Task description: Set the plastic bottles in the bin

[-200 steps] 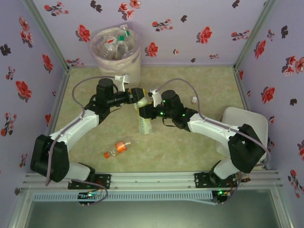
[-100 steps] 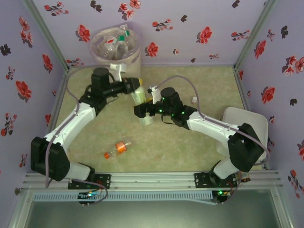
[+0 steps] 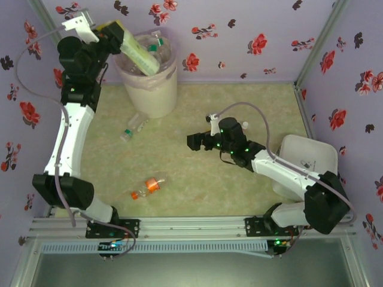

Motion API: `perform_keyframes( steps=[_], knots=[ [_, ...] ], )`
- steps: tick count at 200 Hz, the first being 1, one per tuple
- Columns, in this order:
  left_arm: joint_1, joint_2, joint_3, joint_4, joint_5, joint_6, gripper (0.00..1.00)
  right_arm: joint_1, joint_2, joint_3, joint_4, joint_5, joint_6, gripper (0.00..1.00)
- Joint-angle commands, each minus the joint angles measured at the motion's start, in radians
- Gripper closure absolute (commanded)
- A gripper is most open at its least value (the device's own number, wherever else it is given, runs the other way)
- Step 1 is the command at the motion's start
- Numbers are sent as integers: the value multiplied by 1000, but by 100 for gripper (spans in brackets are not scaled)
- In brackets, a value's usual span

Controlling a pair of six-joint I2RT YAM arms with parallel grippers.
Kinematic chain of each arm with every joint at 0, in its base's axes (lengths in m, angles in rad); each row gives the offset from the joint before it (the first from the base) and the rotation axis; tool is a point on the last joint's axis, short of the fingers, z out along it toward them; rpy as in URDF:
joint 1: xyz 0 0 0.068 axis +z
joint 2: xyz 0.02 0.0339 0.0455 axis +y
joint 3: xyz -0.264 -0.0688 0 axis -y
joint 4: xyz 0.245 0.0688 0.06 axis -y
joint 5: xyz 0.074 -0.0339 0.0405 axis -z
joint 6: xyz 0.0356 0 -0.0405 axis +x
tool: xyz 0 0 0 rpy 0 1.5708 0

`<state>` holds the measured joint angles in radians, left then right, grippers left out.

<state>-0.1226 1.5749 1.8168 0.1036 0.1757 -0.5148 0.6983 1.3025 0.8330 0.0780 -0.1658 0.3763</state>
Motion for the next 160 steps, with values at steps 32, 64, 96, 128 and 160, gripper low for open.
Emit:
perform_keyframes(
  steps=[32, 64, 96, 128, 160],
  knots=[
    [24, 286, 306, -12, -344, 281, 100, 3, -126, -52, -99, 93, -9, 1],
    [24, 432, 442, 8, -400, 368, 100, 3, -164, -73, -124, 103, -10, 1],
    [23, 558, 605, -86, -421, 419, 100, 3, -185, -91, -144, 103, -5, 1],
    [11, 667, 782, -351, -367, 511, 100, 3, -200, -106, -149, 118, -6, 1],
    [11, 680, 786, -522, -297, 542, 100, 2, -196, -104, -152, 121, -10, 1]
  ],
)
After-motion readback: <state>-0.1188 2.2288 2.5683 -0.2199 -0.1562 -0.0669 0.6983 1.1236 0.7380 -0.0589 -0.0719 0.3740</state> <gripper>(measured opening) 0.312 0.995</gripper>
